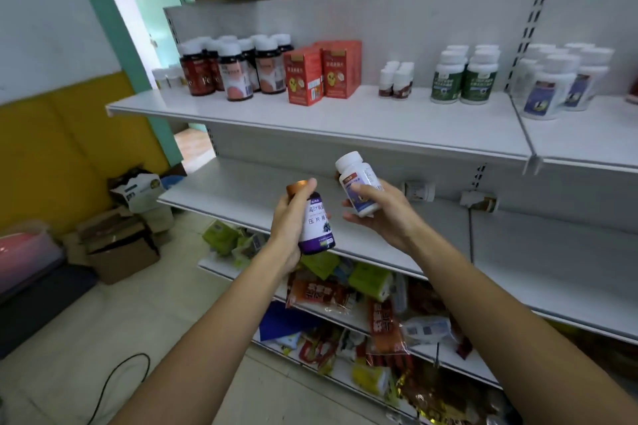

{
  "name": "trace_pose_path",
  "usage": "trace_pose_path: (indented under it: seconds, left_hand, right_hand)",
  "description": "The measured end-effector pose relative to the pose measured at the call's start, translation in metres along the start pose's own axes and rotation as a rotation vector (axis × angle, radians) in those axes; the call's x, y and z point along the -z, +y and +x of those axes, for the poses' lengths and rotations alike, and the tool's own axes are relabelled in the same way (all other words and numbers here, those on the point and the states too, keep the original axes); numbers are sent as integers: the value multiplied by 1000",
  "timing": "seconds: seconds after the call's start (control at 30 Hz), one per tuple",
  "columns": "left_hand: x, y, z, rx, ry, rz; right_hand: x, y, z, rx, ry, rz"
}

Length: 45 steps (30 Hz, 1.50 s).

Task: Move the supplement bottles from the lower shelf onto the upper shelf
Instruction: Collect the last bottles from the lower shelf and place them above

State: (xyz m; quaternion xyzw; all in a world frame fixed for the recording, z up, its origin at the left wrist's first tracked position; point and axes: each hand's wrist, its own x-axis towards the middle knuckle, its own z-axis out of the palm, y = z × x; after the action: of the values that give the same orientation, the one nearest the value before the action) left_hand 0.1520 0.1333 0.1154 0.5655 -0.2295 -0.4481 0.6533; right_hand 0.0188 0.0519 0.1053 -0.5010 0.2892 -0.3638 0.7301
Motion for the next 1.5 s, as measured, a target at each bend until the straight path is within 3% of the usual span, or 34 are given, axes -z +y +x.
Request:
trace_pose_path:
  seconds: [0.17,0.37,0.57,0.73,0.93,1.13,1.3,1.5]
  left_hand:
    - [-17,26,-19,-148,-110,136]
    - [-55,35,-34,-374,-210,246]
    - [-129,27,-41,-278,-363,160]
    - [-208,15,-53,-185,-482,25]
    - [-280,-6,-59,-329,-448,172]
    - [-314,-12,-53,-402,-392,162]
    - [-320,-14,-45,-374,-271,103]
    - [-319,-15,-40,-341,-223,78]
  right_hand:
    - [3,-42,-17,63,20,-158]
    - [33,-81,-40,203,51,-162]
    - [103,-123,-72,373,172,-355]
    - [162,-162,-96,392,181,-282]
    - [229,-186,-116,416,224,-417]
    - [273,-201,-98,433,228,-651]
    - [288,-210,-68,435,217,-832]
    - [287,-214,-37,510,323,-1051]
